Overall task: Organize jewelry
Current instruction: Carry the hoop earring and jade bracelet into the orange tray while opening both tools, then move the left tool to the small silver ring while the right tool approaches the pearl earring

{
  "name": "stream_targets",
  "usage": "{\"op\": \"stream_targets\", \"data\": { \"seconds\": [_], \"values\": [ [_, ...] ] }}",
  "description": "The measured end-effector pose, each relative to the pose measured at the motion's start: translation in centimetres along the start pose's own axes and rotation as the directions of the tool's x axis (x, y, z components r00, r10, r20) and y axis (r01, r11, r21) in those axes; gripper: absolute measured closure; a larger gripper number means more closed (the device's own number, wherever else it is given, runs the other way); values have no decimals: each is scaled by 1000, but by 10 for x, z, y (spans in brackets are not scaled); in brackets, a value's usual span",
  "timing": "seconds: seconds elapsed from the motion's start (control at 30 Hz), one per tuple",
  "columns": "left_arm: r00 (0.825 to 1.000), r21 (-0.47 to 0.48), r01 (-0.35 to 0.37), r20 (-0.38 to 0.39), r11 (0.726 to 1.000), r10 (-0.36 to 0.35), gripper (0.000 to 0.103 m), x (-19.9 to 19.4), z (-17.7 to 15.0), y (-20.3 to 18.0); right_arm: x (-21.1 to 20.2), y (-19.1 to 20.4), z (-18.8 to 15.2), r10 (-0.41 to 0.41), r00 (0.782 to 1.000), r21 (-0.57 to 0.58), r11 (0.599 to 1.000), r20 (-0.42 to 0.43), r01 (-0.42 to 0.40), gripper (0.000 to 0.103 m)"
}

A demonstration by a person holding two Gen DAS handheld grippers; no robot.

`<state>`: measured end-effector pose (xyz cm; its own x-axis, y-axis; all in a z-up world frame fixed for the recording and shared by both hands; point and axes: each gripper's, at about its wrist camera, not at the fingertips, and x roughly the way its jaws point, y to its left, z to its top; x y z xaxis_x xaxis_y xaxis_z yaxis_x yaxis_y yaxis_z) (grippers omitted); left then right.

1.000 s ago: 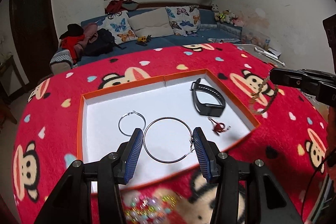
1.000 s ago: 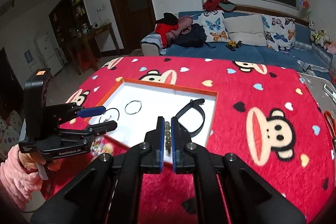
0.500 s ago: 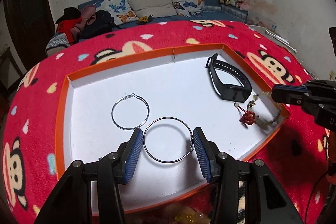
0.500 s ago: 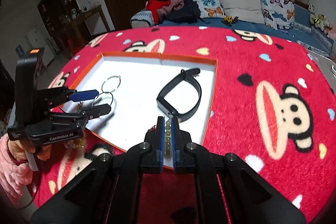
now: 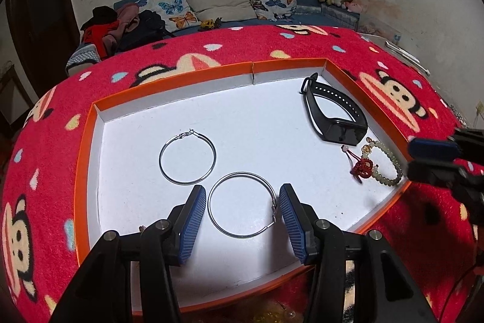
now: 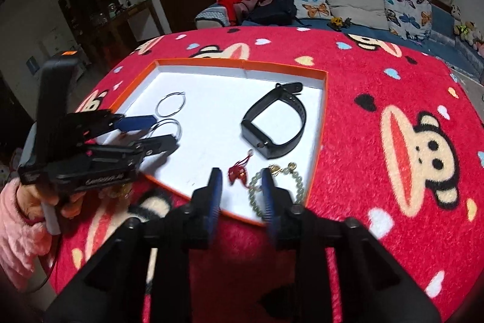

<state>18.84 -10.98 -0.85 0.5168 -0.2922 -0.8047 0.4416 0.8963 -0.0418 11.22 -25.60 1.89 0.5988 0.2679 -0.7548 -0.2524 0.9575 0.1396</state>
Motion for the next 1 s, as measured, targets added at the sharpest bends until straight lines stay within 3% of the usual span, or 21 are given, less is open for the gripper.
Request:
{"op": "stream_targets", "data": {
  "seconds": [0.23,0.43,0.63,0.8,0.87,1.0],
  "values": [
    [1000,-9,-6,15,1000,7,49,-10,-4,0,-11,14,-22,50,999,-15,999,-16,-50,74],
    [999,-32,-8,48,999,9,49,-31,-14,2,11,21,-36,92,993,-17,995,-77,-94,76],
    [998,-57,-15,64,998,18,49,-49,-30,10,28,22,-33,99,991,-7,995,-85,-100,80],
    [997,-48,-1,77,999,5,49,-59,-42,10,40,23,-31,118,988,-2,993,-99,-119,78],
    [996,-40,3,87,999,0,49,-62,-44,8,40,22,-28,94,992,-9,995,-90,-95,83],
    [996,-42,0,89,999,3,49,-63,-46,7,42,15,-24,86,993,4,996,-81,-86,83]
  ]
}}
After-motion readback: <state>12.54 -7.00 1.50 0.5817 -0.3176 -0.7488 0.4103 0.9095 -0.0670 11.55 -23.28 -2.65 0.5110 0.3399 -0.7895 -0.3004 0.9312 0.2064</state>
